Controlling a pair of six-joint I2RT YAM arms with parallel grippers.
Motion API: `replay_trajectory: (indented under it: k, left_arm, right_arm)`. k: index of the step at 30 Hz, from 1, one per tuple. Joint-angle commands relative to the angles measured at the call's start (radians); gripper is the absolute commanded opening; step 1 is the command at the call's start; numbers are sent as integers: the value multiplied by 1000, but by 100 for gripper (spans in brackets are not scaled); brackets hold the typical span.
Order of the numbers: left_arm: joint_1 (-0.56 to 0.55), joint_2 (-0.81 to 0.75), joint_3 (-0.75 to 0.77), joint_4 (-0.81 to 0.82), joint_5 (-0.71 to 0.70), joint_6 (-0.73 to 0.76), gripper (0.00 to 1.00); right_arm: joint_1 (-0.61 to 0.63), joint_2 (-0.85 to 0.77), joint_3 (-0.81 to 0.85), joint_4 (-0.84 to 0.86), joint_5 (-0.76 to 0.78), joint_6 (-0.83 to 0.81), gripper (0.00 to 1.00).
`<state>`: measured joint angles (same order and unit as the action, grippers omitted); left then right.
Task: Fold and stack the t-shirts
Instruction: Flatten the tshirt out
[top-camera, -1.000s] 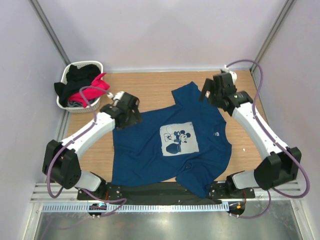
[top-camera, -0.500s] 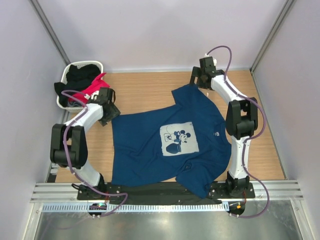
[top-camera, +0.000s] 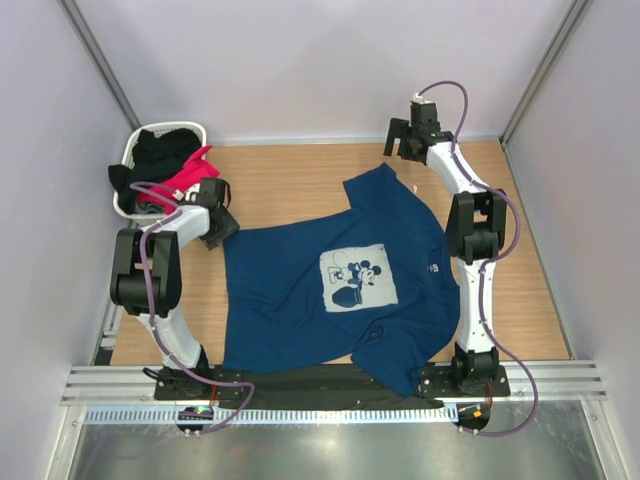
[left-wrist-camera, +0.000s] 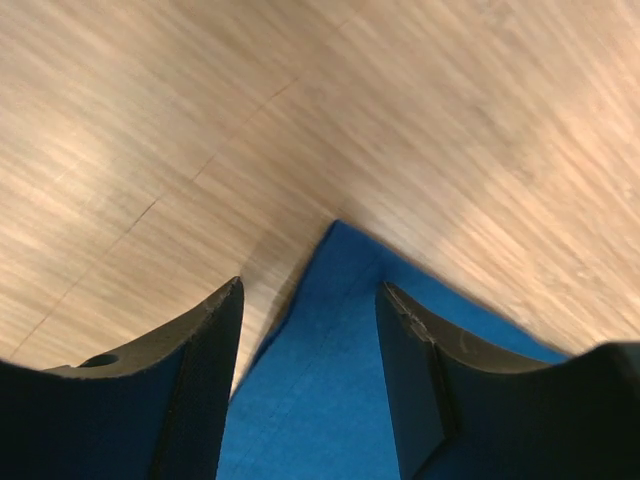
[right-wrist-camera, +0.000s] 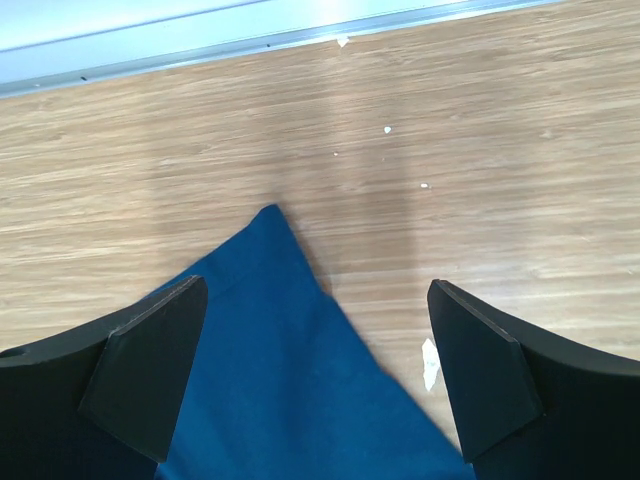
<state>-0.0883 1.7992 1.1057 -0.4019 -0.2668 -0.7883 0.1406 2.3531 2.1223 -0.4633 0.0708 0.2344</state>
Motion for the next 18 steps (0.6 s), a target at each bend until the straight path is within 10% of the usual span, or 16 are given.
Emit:
replay_trajectory:
  k: [1,10,18]
  left_arm:
    - [5,17,19,61,-9,17,56]
    - [4,80,31,80,-8,20,38]
    - [5,131,62,71,23,40,0]
  right_arm:
    - [-10,37,63,49,-40,-32,98]
    - [-35,126,139,78,-95,-59,98]
    - [-44,204,153,107,-95,-76,98]
